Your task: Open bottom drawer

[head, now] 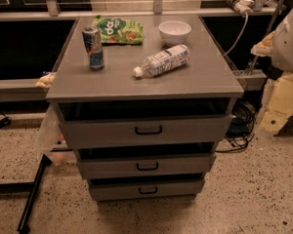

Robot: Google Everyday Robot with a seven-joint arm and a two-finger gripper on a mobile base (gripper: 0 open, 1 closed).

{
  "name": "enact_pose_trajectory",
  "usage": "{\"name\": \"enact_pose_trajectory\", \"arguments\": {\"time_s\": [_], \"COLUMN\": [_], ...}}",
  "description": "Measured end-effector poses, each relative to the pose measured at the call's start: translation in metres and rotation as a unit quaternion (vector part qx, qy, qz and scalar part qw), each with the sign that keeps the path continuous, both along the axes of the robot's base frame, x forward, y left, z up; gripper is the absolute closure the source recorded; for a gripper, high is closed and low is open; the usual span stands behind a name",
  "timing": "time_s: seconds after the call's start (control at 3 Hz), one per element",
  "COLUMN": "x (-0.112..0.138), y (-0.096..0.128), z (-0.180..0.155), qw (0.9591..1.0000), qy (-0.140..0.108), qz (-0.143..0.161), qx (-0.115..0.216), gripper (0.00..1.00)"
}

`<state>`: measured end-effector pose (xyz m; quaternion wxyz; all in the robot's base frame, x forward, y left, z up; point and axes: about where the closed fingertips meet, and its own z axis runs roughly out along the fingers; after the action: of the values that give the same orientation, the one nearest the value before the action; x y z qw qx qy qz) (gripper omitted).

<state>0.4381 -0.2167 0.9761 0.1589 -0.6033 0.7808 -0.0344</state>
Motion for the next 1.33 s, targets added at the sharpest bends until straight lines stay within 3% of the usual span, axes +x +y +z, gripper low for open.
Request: {"name": "enact_pose_trajectory", "arguments": {"time_s": [0.33,0.67,1.0,1.33], "x": [0.0,0.0,0.006,0.015], "y": [0.0,0.0,0.0,0.005], "z": [0.0,0.0,-0.023,-0.092], "qw": [1.0,1.0,0.9999,0.9994], "qy": [0.0,0.0,-0.011,-0.01], "qz": [0.0,0.0,0.004,0.025], "qx": [0.0,0.0,0.004,0.019], "gripper": [0.0,0.19,0.42,0.66]}}
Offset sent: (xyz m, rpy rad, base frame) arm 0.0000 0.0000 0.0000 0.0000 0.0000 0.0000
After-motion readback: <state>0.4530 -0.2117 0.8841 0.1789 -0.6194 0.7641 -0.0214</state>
